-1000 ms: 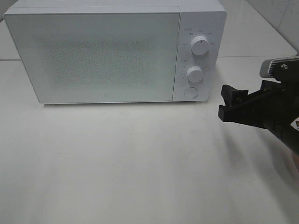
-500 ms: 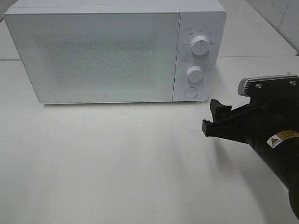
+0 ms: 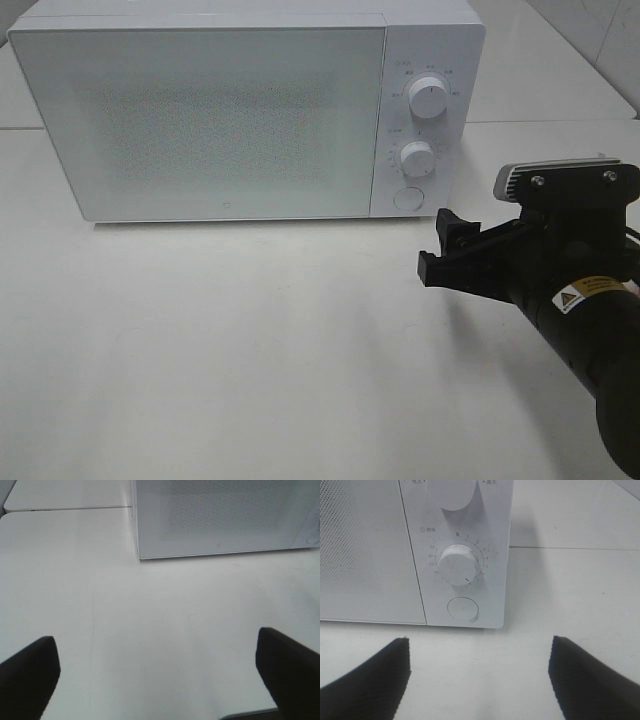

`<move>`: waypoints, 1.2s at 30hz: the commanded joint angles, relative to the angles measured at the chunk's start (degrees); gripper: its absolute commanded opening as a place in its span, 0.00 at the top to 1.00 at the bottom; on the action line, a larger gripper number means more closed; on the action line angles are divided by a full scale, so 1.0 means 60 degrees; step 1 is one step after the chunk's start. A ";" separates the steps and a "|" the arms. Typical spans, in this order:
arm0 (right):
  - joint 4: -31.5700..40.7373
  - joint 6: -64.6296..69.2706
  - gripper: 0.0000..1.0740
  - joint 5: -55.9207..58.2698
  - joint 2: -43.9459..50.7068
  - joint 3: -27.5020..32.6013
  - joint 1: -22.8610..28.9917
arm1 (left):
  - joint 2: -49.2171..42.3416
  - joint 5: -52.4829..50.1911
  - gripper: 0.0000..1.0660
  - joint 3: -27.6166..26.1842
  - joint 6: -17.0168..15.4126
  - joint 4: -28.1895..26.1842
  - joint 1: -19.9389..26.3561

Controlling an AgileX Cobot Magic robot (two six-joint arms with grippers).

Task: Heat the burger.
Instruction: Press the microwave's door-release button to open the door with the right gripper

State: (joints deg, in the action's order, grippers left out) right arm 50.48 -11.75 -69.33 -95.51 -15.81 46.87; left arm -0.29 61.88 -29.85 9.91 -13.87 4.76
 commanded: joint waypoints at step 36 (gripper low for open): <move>0.0038 1.2586 1.00 0.1719 0.0048 -0.0086 0.0029 | -0.0210 -0.0010 0.06 0.0048 -0.0010 -0.0048 0.0029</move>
State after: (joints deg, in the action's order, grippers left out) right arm 50.88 62.85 -59.01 -95.51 -15.93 46.87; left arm -0.29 61.88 -29.85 9.91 -13.87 4.76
